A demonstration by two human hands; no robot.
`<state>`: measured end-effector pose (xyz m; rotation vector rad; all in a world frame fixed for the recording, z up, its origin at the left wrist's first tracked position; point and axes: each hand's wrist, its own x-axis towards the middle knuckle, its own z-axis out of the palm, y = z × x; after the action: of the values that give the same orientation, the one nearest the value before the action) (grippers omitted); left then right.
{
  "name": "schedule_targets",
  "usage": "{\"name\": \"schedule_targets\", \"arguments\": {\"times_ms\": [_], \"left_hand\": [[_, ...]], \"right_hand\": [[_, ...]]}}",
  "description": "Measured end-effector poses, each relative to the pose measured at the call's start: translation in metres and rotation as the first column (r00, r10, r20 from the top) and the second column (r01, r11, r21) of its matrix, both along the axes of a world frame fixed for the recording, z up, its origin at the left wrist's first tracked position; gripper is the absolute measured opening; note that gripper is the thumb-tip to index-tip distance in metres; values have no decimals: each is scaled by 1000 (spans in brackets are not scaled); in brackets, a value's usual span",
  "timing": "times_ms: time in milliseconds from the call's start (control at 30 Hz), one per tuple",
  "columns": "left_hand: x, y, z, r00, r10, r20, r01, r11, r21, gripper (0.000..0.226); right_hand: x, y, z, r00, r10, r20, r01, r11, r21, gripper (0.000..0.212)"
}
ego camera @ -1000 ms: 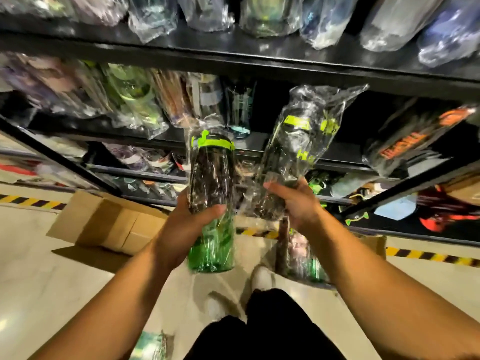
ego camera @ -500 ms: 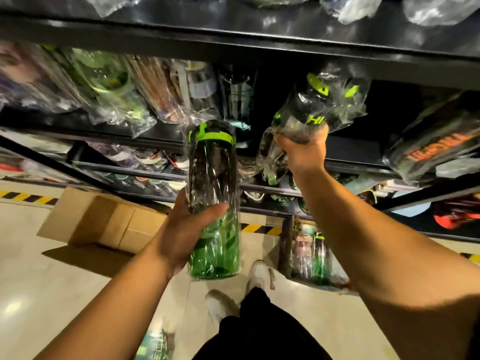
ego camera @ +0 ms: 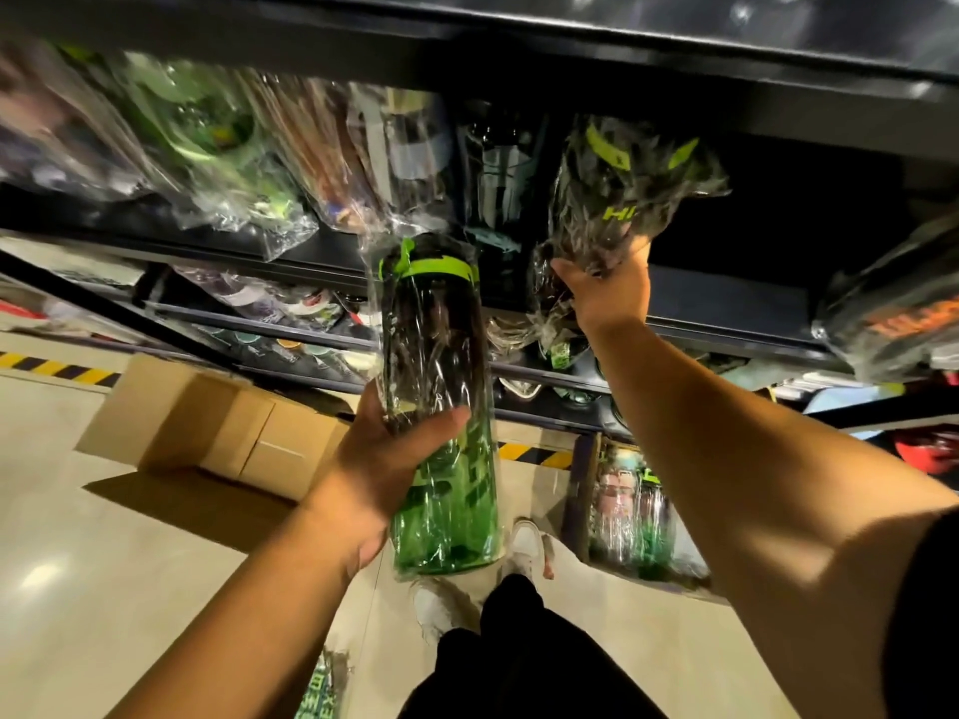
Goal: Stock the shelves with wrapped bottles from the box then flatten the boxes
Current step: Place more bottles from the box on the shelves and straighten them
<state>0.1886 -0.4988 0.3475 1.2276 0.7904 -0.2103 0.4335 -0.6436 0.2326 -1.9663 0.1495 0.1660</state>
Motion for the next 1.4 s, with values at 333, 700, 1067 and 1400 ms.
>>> {"name": "schedule_targets", "arguments": {"times_ms": [333, 700, 1067, 1400], "left_hand": [[2, -4, -5, 999, 15, -38, -12, 996, 87, 57], [3, -6, -1, 999, 22, -24, -22, 1000, -13, 86], [-21, -36, -3, 946, -319, 57, 294, 920, 260, 89], [-9, -65, -11, 692, -722, -12, 621, 586, 520, 109]], "right_hand": [[23, 5, -4, 998, 40, -40, -41, 998, -37, 65], [-68, -22, 48, 996, 20, -90, -6, 988, 155, 92], [-210, -44, 112, 815, 390, -429, -132, 846, 517, 71], [-208, -91, 85, 786, 300, -540, 199, 705, 681, 90]]}}
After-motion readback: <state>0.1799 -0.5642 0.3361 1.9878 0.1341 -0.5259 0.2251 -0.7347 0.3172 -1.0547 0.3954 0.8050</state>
